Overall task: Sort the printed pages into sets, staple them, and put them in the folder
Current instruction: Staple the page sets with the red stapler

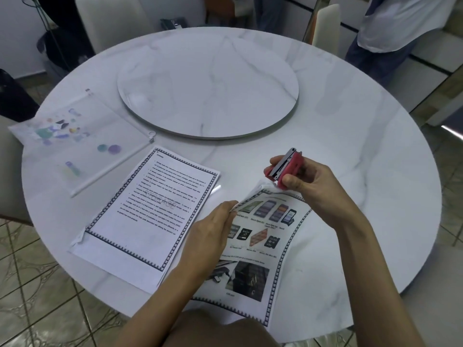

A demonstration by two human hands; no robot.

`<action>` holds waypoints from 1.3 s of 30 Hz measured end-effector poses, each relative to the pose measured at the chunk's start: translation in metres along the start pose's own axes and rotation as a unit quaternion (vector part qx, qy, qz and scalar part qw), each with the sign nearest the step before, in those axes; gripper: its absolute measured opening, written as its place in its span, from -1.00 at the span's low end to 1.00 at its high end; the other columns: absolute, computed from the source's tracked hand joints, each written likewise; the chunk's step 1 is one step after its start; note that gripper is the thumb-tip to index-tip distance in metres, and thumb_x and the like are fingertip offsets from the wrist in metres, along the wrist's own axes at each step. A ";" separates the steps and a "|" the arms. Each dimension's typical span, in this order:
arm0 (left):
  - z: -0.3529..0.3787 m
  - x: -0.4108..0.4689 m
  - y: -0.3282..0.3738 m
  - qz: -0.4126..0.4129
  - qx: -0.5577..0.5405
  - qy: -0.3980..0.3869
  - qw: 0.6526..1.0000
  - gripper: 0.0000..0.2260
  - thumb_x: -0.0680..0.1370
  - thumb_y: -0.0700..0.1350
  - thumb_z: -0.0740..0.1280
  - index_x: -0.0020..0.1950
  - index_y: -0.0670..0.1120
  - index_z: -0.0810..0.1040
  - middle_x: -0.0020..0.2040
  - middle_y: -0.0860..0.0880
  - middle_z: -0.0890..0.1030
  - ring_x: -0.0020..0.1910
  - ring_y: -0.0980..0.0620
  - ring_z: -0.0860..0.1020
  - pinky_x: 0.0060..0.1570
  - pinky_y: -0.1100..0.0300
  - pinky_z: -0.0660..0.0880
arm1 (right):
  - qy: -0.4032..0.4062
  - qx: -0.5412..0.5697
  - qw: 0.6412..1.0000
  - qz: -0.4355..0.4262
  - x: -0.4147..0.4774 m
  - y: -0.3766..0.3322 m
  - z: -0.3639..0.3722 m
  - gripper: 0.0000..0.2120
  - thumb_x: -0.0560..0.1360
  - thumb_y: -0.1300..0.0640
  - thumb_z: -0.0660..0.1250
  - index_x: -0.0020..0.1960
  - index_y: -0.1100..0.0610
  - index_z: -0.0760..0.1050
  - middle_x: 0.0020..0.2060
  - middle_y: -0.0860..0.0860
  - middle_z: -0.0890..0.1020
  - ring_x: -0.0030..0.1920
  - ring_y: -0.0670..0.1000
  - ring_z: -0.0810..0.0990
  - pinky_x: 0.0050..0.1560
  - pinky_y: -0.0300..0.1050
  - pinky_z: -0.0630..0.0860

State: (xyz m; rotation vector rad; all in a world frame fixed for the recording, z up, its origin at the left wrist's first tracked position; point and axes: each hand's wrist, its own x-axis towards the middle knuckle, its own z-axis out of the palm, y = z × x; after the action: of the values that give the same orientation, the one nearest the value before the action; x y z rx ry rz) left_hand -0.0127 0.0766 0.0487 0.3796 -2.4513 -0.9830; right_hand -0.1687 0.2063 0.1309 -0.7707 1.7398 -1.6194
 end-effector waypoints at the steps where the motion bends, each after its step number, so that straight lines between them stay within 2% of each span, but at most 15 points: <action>1: 0.000 0.000 0.001 -0.005 -0.005 0.000 1.000 -0.63 0.58 0.21 -0.11 0.18 0.05 0.31 -0.06 -0.05 0.66 -0.30 0.03 0.62 -0.35 0.14 0.58 | -0.007 -0.003 1.000 0.002 0.000 0.001 -0.001 -0.52 0.18 -0.18 0.48 0.03 0.00 0.57 -0.06 -0.05 0.70 0.01 -0.08 0.66 -0.05 -0.33 0.52; 6: 0.000 0.001 0.001 0.003 0.009 -0.003 1.000 -0.64 0.58 0.19 -0.12 0.19 0.05 0.30 -0.08 -0.07 0.66 -0.34 -0.01 0.62 -0.42 0.13 0.57 | -0.022 -0.016 1.000 0.013 -0.001 0.002 -0.005 -0.51 0.14 -0.24 0.49 0.00 -0.04 0.59 -0.05 -0.07 0.70 0.00 -0.09 0.65 -0.05 -0.31 0.53; 9: 0.000 0.001 0.002 0.017 0.019 -0.003 1.000 -0.65 0.60 0.16 -0.10 0.18 0.02 0.31 -0.09 -0.07 0.67 -0.37 0.03 0.60 -0.45 0.19 0.56 | -0.017 -0.018 1.000 0.011 -0.002 0.001 -0.007 -0.63 0.25 -0.09 0.44 0.02 -0.01 0.57 -0.08 -0.08 0.70 -0.02 -0.11 0.66 -0.07 -0.33 0.53; 11: 0.000 0.002 0.003 0.025 0.021 -0.005 0.999 -0.66 0.60 0.14 -0.09 0.17 0.00 0.33 -0.11 -0.06 0.67 -0.40 0.08 0.58 -0.43 0.30 0.52 | -0.007 -0.015 1.000 0.017 -0.002 0.000 -0.008 -0.70 0.30 0.03 0.38 0.02 0.03 0.55 -0.11 -0.09 0.71 -0.03 -0.12 0.66 -0.09 -0.34 0.53; 13: 0.000 0.003 0.004 0.029 0.023 -0.003 0.999 -0.66 0.61 0.13 -0.08 0.17 -0.02 0.34 -0.14 -0.06 0.67 -0.42 0.09 0.56 -0.45 0.37 0.47 | -0.015 -0.023 0.999 0.018 -0.003 -0.001 -0.008 -0.66 0.28 -0.04 0.41 0.03 0.02 0.56 -0.09 -0.08 0.71 -0.02 -0.10 0.66 -0.09 -0.32 0.53; 16: 0.000 0.002 0.004 0.022 0.025 -0.004 0.999 -0.73 0.60 0.12 -0.04 0.16 0.03 0.32 -0.14 -0.05 0.67 -0.41 0.06 0.57 -0.44 0.32 0.47 | -0.025 -0.037 0.999 0.018 -0.004 0.000 -0.007 -0.49 0.17 -0.24 0.47 0.04 -0.03 0.57 -0.04 -0.07 0.70 0.01 -0.06 0.65 -0.05 -0.29 0.54; 19: 0.000 0.002 0.005 -0.006 0.003 -0.010 1.000 -0.75 0.57 0.08 0.00 0.15 0.04 0.33 -0.11 -0.04 0.65 -0.36 0.04 0.58 -0.38 0.26 0.49 | -0.026 -0.038 0.999 0.016 -0.004 0.000 -0.007 -0.45 0.14 -0.28 0.48 0.04 -0.03 0.57 -0.05 -0.07 0.70 0.01 -0.07 0.66 -0.05 -0.31 0.53; 23: -0.001 0.003 0.007 -0.020 -0.009 -0.017 1.000 -0.72 0.57 0.11 0.05 0.14 -0.02 0.38 -0.19 0.09 0.55 -0.42 0.16 0.47 -0.41 0.44 0.41 | -0.016 -0.033 0.999 0.011 -0.006 0.001 -0.005 -0.64 0.27 -0.04 0.42 0.04 0.02 0.56 -0.09 -0.09 0.70 -0.02 -0.10 0.66 -0.06 -0.31 0.53; 26: -0.003 0.003 0.011 -0.037 -0.025 -0.029 0.999 -0.72 0.59 0.05 0.05 0.12 -0.08 0.42 -0.30 0.18 0.45 -0.46 0.21 0.46 -0.45 0.47 0.36 | 0.012 -0.040 0.999 0.001 -0.007 0.000 -0.002 -0.72 0.32 0.11 0.37 0.03 0.05 0.54 -0.11 -0.13 0.70 -0.03 -0.13 0.65 -0.05 -0.32 0.53; 29: -0.004 0.005 0.018 -0.045 -0.041 -0.035 0.998 -0.86 0.59 -0.07 0.13 0.04 -0.08 0.41 -0.41 0.22 0.37 -0.41 0.33 0.46 -0.48 0.49 0.29 | 0.038 -0.062 0.997 -0.017 -0.008 0.001 0.001 -0.71 0.29 0.08 0.39 0.01 0.03 0.54 -0.11 -0.19 0.68 -0.02 -0.16 0.64 -0.04 -0.30 0.54; 31: -0.006 0.006 0.023 -0.042 -0.050 -0.039 0.997 -0.96 0.59 -0.11 0.14 -0.02 -0.02 0.38 -0.44 0.20 0.35 -0.42 0.33 0.45 -0.49 0.48 0.27 | 0.045 -0.072 0.996 -0.021 -0.009 0.002 0.005 -0.71 0.28 0.07 0.41 -0.01 0.02 0.53 -0.15 -0.20 0.68 -0.05 -0.17 0.64 -0.10 -0.33 0.54; 33: -0.007 0.007 0.026 -0.040 -0.055 -0.045 0.997 -0.92 0.59 -0.09 0.14 0.00 -0.05 0.40 -0.43 0.19 0.35 -0.42 0.31 0.45 -0.49 0.47 0.27 | 0.053 -0.072 0.996 -0.017 -0.010 0.004 0.008 -0.71 0.28 0.06 0.41 -0.01 0.02 0.52 -0.17 -0.17 0.69 -0.06 -0.16 0.65 -0.12 -0.32 0.55; 37: -0.007 0.009 0.029 -0.035 -0.051 -0.048 0.997 -0.83 0.59 -0.09 0.13 0.09 -0.12 0.44 -0.44 0.21 0.34 -0.41 0.33 0.44 -0.48 0.46 0.28 | 0.057 -0.113 0.992 -0.012 -0.012 0.002 0.012 -0.69 0.30 -0.14 0.38 0.00 -0.07 0.47 0.03 -0.02 0.66 0.08 -0.06 0.62 0.11 -0.07 0.54; 39: -0.007 0.010 0.031 -0.032 -0.049 -0.052 0.997 -0.83 0.59 -0.10 0.14 0.10 -0.13 0.44 -0.45 0.21 0.31 -0.43 0.35 0.43 -0.48 0.47 0.27 | 0.051 -0.130 0.990 -0.002 -0.012 0.001 0.014 -0.71 0.33 -0.17 0.33 0.01 -0.10 0.46 0.05 -0.04 0.64 0.12 -0.08 0.60 0.19 -0.03 0.51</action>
State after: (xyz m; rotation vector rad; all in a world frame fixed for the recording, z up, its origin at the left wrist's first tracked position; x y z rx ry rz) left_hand -0.0198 0.0901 0.0778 0.3843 -2.4846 -1.1709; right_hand -0.1504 0.2070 0.1301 -0.8226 2.0515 -1.4753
